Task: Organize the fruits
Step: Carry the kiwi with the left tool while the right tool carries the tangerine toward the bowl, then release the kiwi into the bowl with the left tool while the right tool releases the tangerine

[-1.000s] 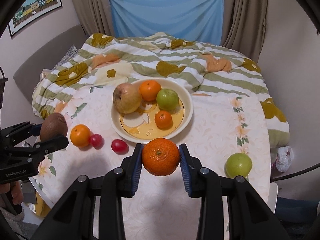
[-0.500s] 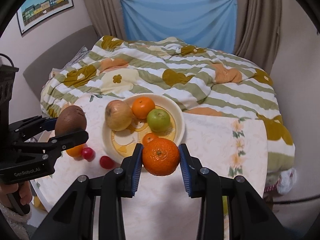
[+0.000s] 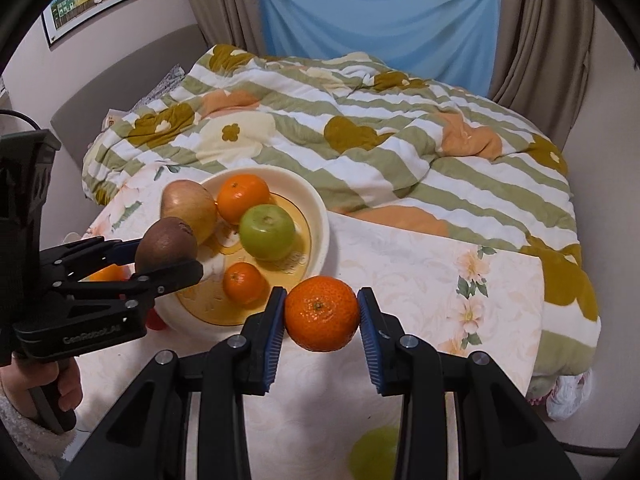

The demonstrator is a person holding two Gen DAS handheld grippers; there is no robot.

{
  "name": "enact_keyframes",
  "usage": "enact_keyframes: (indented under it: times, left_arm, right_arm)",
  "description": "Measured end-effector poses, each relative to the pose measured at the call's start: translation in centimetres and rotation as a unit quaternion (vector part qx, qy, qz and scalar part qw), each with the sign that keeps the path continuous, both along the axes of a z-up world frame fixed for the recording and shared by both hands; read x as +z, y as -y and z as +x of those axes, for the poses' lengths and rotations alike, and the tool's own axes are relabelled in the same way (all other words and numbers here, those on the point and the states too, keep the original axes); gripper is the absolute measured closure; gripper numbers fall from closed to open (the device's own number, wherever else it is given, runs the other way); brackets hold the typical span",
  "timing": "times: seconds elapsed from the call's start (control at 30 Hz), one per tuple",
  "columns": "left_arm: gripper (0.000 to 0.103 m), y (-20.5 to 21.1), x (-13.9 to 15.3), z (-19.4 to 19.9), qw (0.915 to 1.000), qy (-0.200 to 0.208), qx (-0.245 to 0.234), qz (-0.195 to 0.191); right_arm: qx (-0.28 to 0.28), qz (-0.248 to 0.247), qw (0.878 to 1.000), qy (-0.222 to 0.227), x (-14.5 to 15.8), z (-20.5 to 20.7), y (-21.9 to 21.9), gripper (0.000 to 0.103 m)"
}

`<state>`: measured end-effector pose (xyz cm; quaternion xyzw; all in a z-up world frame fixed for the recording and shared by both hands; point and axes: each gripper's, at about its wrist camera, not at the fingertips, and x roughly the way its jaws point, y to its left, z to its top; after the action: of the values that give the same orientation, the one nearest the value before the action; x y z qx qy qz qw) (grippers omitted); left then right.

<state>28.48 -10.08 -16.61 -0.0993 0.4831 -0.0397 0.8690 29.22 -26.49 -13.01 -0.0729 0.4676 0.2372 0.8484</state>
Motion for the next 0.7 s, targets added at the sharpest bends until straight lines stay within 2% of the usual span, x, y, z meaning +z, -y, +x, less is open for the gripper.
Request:
enact_keyframes:
  times: [0.2,0.37,0.4,0.47,0.5,0.53,0.7]
  left_arm:
    - [0.039,0.1,-2.2,0.7,0.9994,-0.028,0.019,-0.002]
    - [0.038,-0.2,-2.1,0.7,0.9991,-0.031,0.027,-0.007]
    - [0.034,-0.3,-2.1,0.6,0.9991,-0.033,0.028,-0.007]
    - [0.017,-0.6,-1.9,0.5,0.9991,-0.031,0.028,-0.008]
    - [0.005,-0.7,-1.6,0.4,0.9992,-0.027,0.03,-0.006]
    - [0.001,-0.8,-1.4,0.4,0.9992,-0.024,0.03,-0.004]
    - [0.001,-1.2,-0.2,-0.3,0.9993,-0.027,0.024,0.008]
  right_arm:
    - [0.005,0.003,1.0,-0.008,-1.0,1.3,0.2,0.07]
    - [0.006,0.005,1.0,-0.01,-1.1,1.6,0.2,0.07]
    - [0.005,0.005,1.0,-0.01,-1.1,1.6,0.2,0.07]
    - [0.004,0.007,1.0,-0.009,-1.1,1.7,0.1,0.07]
    - [0.003,0.008,1.0,-0.009,-1.0,1.8,0.0,0.07]
    - [0.002,0.009,1.0,-0.008,-0.9,1.8,-0.2,0.07]
    - [0.0,0.012,1.0,-0.003,-0.4,1.5,-0.5,0.07]
